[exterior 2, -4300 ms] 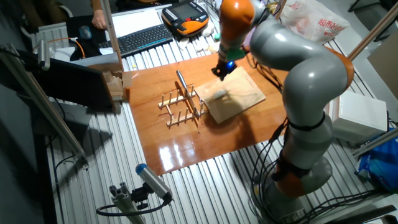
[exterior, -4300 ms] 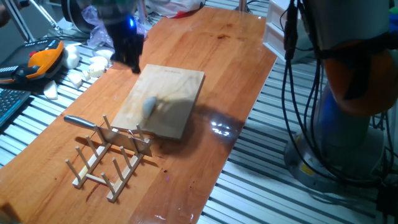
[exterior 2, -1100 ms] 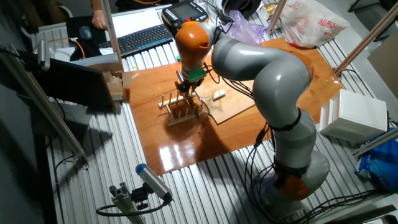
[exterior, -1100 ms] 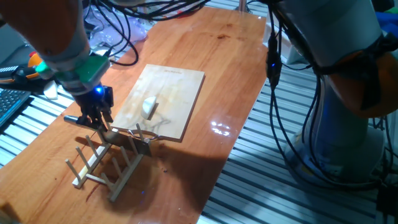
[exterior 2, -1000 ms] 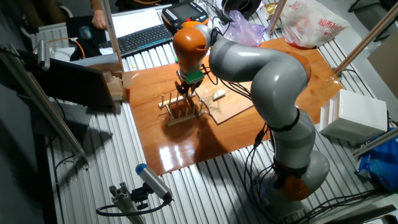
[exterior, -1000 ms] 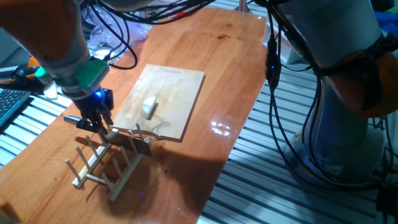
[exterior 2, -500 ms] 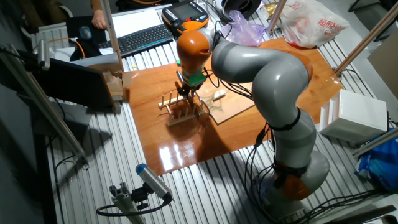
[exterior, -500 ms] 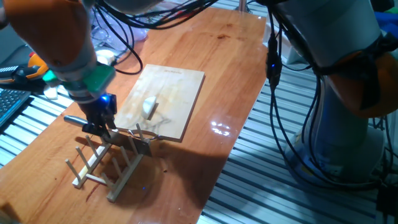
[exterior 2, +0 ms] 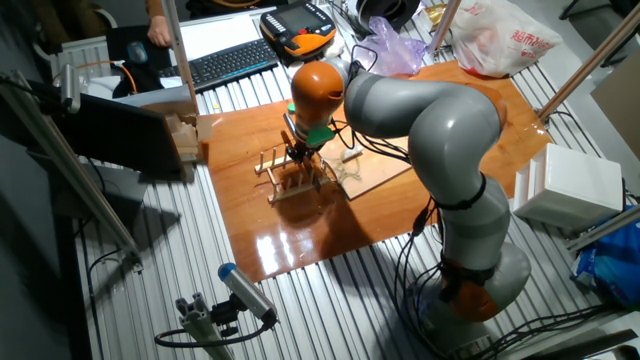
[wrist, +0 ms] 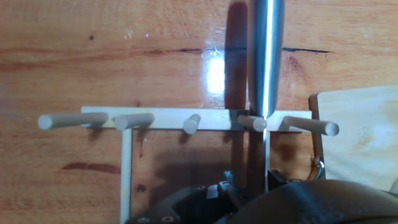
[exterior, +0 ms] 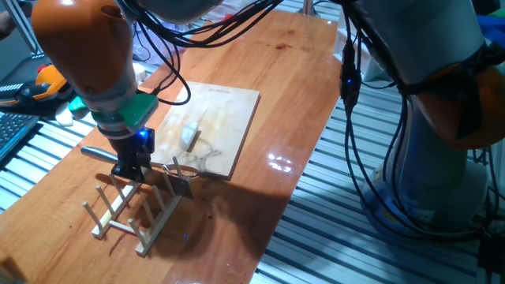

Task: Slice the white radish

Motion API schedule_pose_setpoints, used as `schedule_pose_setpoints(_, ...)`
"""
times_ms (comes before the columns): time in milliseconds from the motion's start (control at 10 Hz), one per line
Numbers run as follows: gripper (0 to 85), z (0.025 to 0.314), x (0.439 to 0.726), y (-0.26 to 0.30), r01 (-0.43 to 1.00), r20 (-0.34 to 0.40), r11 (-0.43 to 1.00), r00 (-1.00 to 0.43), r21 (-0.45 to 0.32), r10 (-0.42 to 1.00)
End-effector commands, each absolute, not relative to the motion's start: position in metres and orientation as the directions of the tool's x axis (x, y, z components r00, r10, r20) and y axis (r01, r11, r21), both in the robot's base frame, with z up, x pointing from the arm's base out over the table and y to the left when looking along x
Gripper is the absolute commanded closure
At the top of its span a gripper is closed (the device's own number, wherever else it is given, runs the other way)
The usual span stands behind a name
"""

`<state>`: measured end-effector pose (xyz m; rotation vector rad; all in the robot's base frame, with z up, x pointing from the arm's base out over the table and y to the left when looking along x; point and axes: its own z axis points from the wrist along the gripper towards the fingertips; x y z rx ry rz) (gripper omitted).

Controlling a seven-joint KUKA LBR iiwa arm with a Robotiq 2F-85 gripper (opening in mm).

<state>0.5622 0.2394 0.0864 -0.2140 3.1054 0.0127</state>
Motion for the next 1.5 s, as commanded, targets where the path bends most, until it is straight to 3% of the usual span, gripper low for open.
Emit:
schedule_pose_setpoints(0, 68.0, 0.088, 0.563, 0.241, -0.146, -0.025, 0.989, -0.989, 0.007, -0.146)
schedule_pose_setpoints(100, 68.0, 0.089, 0.564, 0.243, -0.155, -0.021, 0.988, -0.988, 0.004, -0.155)
schedule_pose_setpoints(200, 85.0, 0.089, 0.564, 0.243, -0.158, -0.021, 0.987, -0.987, 0.001, -0.158)
schedule_pose_setpoints(900, 85.0, 0.096, 0.568, 0.242, -0.167, -0.048, 0.986, -0.985, 0.015, -0.166)
schedule_pose_setpoints(1100, 85.0, 0.128, 0.575, 0.232, -0.144, -0.015, 0.988, -0.99, 0.061, -0.144)
schedule_pose_setpoints(1400, 85.0, 0.18, 0.568, 0.218, -0.097, -0.032, 0.995, -0.995, 0.037, -0.096)
